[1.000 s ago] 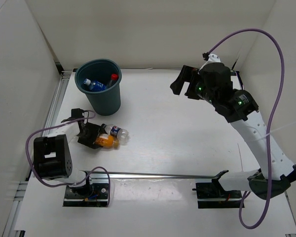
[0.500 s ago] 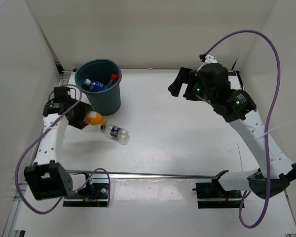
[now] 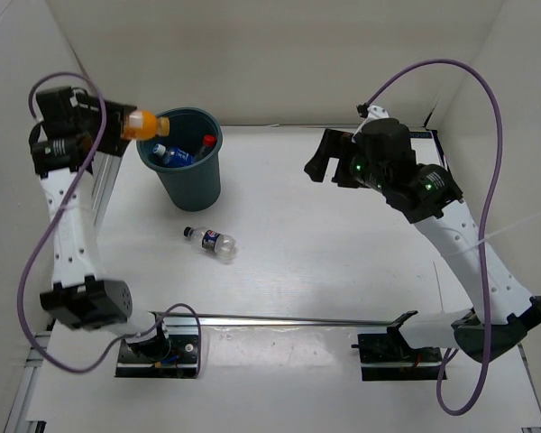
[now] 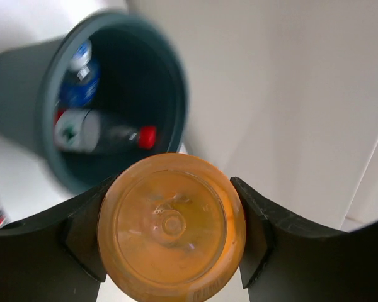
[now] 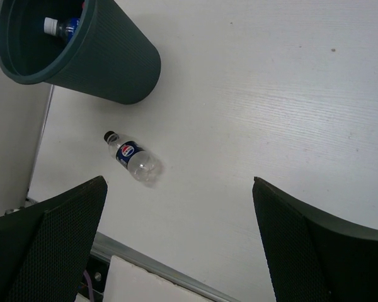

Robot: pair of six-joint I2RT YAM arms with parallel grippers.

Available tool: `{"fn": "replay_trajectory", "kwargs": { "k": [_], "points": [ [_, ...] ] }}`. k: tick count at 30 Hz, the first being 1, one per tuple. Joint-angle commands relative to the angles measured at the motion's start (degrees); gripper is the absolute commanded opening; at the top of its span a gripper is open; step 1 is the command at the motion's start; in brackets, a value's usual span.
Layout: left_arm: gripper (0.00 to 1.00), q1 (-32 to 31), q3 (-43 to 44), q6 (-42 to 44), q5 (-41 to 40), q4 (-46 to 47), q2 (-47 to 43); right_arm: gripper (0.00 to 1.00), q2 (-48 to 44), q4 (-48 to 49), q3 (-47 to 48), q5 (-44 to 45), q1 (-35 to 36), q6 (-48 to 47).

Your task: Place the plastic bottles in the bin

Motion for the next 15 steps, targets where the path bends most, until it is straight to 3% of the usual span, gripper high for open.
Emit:
{"fn": "replay_trajectory", "kwargs": {
  "k": [1, 7, 8, 9, 15],
  "points": [
    [0.63, 0.3, 9.0, 1.9, 1.2, 1.6, 10.4, 1.0, -1.4, 1.3, -1.2, 0.0, -0.2, -1.9],
    [0.77, -1.0, 26.2, 8.1, 8.8, 0.9, 24.5, 1.0, -4.8, 1.3, -4.1, 1.1, -0.7, -2.9],
    [0.85, -1.6, 26.2, 8.1, 9.4, 0.9, 25.4, 1.0, -5.6, 1.3, -4.9, 1.9, -0.7, -3.4],
    [0.99, -1.7, 26.2, 8.1, 9.4, 0.9, 25.4, 1.0, -6.4, 1.3, -5.5, 1.9, -1.3, -3.4],
    [1.0, -1.7, 21.6, 12.9, 5.8, 2.7, 18.4, 1.0, -7.6, 1.3, -8.1, 1.9, -2.0, -4.0]
  ]
}}
